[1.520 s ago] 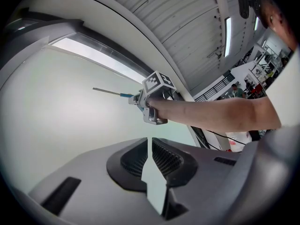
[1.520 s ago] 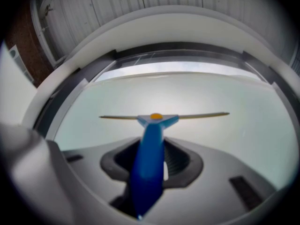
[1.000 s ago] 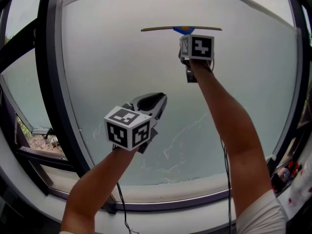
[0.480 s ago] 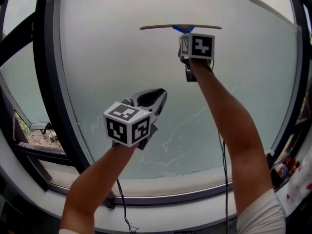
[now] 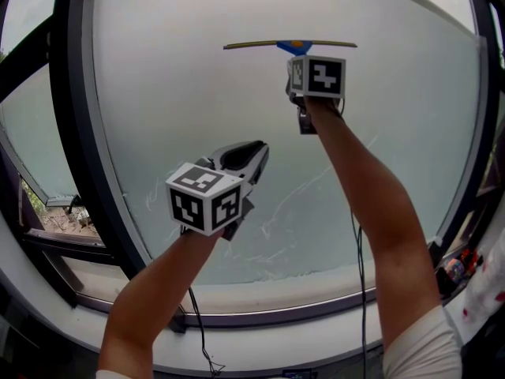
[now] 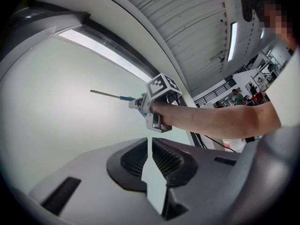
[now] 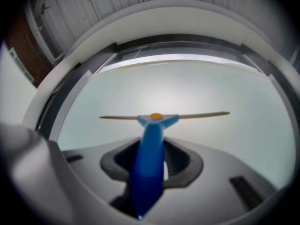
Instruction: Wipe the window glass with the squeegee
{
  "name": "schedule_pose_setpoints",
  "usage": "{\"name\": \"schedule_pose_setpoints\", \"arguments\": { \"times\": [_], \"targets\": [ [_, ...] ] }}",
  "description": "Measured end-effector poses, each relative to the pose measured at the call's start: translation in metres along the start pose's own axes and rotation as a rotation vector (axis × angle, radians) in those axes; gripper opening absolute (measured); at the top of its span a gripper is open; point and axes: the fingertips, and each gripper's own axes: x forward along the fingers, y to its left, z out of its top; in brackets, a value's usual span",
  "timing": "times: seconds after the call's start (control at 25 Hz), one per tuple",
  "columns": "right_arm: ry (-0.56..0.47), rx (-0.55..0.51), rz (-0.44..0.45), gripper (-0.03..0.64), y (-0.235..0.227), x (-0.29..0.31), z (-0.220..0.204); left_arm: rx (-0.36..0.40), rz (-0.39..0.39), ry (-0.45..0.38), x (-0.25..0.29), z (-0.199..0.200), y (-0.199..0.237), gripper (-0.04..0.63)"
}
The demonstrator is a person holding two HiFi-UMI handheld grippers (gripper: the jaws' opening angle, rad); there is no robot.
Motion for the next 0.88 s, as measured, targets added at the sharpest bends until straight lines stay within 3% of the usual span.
{"name": "schedule_pose_setpoints", "arguments": {
  "times": [0.88],
  "targets": [
    [0.055, -0.002, 0.005, 0.152, 0.009, -0.014, -0.046, -0.07, -0.002, 0.055, -0.006, -0.043, 0.0, 0.052]
  ]
}}
